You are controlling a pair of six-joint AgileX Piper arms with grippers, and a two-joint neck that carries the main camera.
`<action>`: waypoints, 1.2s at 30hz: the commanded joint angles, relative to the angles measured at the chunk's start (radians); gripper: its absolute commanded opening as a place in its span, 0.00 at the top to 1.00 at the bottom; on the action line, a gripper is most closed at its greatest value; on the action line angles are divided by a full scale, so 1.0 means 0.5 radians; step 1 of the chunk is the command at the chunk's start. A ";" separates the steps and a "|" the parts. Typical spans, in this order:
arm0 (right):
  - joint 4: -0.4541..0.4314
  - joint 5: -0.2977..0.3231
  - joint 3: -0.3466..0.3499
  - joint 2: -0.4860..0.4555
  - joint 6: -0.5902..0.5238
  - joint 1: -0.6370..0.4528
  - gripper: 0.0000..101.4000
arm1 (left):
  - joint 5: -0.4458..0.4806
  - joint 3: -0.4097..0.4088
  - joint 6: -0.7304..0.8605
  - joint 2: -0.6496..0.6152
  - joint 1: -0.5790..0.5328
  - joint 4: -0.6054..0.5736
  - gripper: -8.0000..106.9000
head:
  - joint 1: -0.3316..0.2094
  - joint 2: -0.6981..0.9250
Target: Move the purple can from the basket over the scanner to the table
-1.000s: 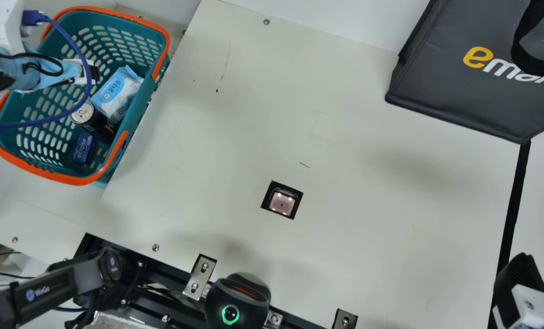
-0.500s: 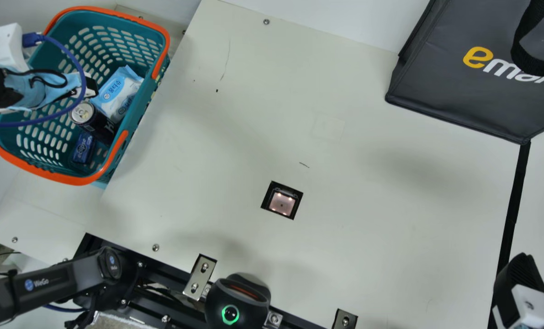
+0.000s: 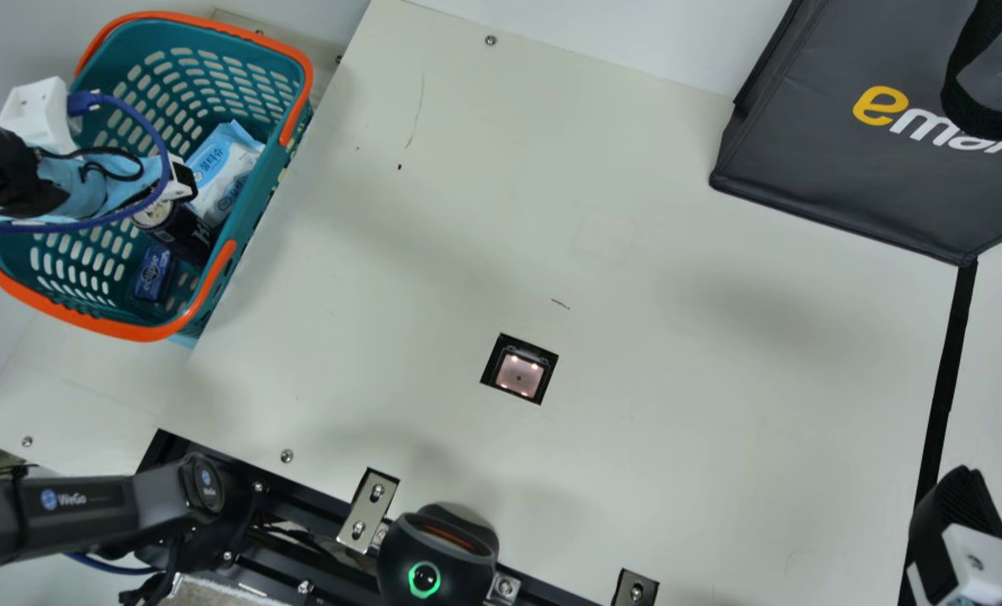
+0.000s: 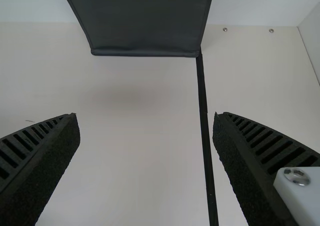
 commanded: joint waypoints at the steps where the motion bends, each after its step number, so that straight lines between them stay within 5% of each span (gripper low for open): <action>1: 0.000 0.000 0.000 0.000 0.000 0.000 0.06 | -0.030 0.002 0.005 0.035 -0.001 -0.003 0.15 | -0.061 0.008; 21: 0.000 0.000 0.000 0.000 0.000 0.000 0.06 | -0.288 0.030 -0.094 0.312 -0.064 0.006 0.15 | -0.061 0.008; 36: 0.000 0.000 0.000 0.000 0.000 0.000 0.06 | -0.223 0.020 -0.164 0.254 -0.056 -0.033 1.00 | -0.061 0.008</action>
